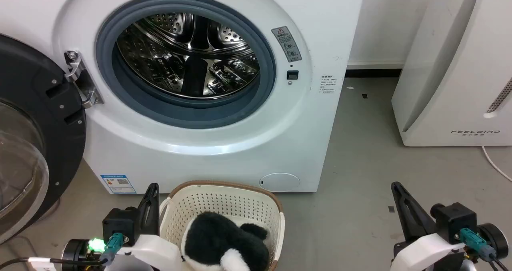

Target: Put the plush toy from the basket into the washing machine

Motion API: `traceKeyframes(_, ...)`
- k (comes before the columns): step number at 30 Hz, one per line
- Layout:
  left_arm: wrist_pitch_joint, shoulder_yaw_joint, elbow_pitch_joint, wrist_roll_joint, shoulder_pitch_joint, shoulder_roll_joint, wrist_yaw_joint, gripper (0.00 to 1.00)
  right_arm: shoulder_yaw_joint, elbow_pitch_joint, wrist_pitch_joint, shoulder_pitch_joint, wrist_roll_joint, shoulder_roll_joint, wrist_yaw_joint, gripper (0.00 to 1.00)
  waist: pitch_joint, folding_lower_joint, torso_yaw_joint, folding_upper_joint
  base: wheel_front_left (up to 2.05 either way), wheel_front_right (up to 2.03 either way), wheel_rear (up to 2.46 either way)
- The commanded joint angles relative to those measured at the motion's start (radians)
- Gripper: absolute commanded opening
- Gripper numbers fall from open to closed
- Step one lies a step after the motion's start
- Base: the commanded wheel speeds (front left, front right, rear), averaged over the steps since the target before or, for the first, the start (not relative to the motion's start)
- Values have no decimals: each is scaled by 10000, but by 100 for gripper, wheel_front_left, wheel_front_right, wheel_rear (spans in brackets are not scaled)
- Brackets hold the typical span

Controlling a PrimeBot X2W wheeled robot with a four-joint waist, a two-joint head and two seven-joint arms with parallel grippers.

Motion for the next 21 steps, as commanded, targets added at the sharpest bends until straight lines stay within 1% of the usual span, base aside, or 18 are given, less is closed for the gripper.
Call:
traceKeyframes(1,3,-5,-43,16,-152,3,20,0,1,-41,16,-141,-78,-4,-9,0,0,0,0,0,0,0,0)
traceKeyframes(21,3,-5,-43,16,-152,3,20,0,1,-41,16,-141,-78,-4,-9,0,0,0,0,0,0,0,0)
